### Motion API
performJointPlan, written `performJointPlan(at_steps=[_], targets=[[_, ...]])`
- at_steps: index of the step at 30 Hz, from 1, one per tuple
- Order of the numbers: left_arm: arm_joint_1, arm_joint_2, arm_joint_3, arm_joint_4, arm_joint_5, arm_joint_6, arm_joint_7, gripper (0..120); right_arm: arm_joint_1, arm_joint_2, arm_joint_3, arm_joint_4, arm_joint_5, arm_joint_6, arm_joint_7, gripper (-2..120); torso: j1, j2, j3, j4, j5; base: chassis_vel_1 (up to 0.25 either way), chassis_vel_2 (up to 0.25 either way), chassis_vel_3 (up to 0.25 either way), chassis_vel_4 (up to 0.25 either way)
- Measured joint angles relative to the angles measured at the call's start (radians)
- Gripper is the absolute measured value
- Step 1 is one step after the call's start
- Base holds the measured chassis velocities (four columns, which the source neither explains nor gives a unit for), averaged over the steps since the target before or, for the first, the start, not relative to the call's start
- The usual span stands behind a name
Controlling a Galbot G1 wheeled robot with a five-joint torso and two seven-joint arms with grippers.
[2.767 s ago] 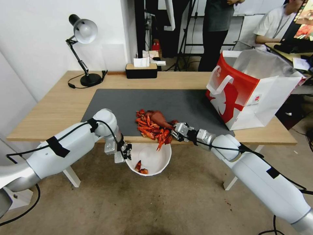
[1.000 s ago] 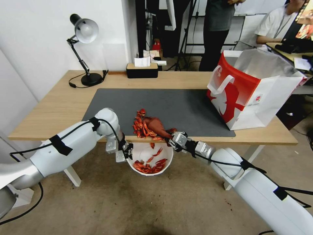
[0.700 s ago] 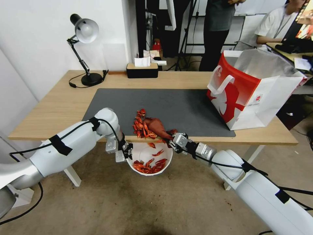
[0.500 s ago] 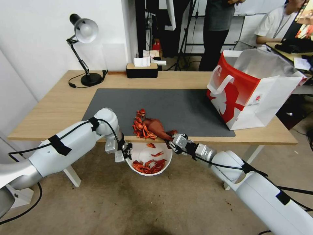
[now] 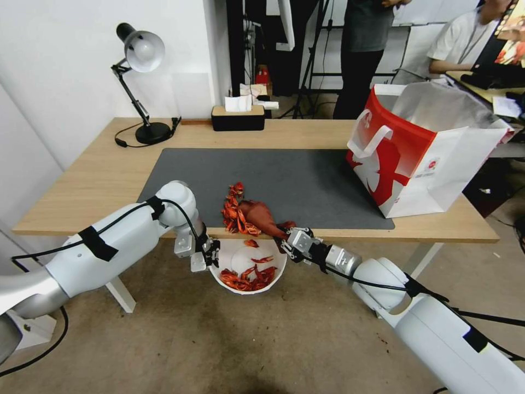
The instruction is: Sweep shrimp from table into container with towel, then put container into takeout bag.
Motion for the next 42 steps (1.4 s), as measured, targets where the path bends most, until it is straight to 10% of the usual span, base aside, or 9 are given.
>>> performJointPlan(at_steps=[42], targets=[[0.016,0.048,-0.013,-0.019,0.004,-0.002,-0.004,0,-0.089,0.029,0.021,0.052,-0.044,-0.001,0.0,7,0.0,0.0,0.0,-0.0001,0.0,0.0,0.0,0.0,0.0]])
